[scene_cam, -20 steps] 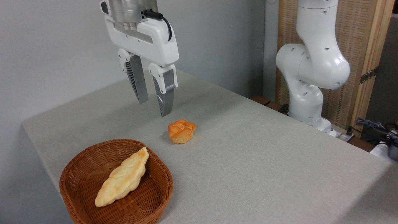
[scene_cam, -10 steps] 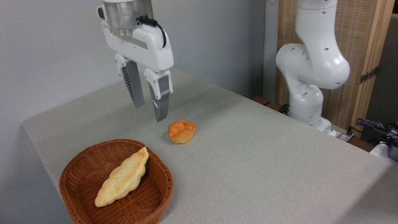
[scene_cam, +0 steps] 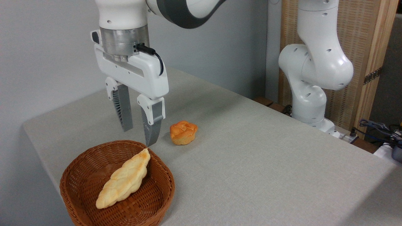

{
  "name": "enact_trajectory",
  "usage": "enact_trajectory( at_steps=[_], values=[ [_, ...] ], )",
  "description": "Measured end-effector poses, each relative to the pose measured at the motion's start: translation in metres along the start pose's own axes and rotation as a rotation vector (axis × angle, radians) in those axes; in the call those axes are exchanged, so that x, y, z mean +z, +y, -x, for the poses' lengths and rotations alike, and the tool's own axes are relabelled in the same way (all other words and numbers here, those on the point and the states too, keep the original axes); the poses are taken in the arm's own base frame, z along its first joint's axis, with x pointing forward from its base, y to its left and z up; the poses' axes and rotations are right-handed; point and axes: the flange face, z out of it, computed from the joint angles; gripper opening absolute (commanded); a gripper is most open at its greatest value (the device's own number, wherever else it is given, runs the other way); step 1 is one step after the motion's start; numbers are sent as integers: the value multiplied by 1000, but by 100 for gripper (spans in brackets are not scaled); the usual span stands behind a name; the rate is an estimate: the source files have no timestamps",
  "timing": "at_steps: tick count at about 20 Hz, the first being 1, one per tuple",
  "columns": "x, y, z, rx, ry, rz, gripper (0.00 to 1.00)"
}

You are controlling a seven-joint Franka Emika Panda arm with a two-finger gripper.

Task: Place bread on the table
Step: 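Lower the open gripper down into the basket over the braided roll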

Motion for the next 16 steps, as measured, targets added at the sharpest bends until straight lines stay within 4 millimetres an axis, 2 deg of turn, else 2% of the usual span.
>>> enact_trajectory(
  at_steps=[2, 5, 9, 16],
  values=[
    [3, -3, -2, -27, 36, -24, 100],
    [31, 4, -7, -44, 96, -57, 100],
    [56, 10, 0, -62, 90, -53, 100],
    [87, 20, 7, -310, 49, -19, 100]
  ],
)
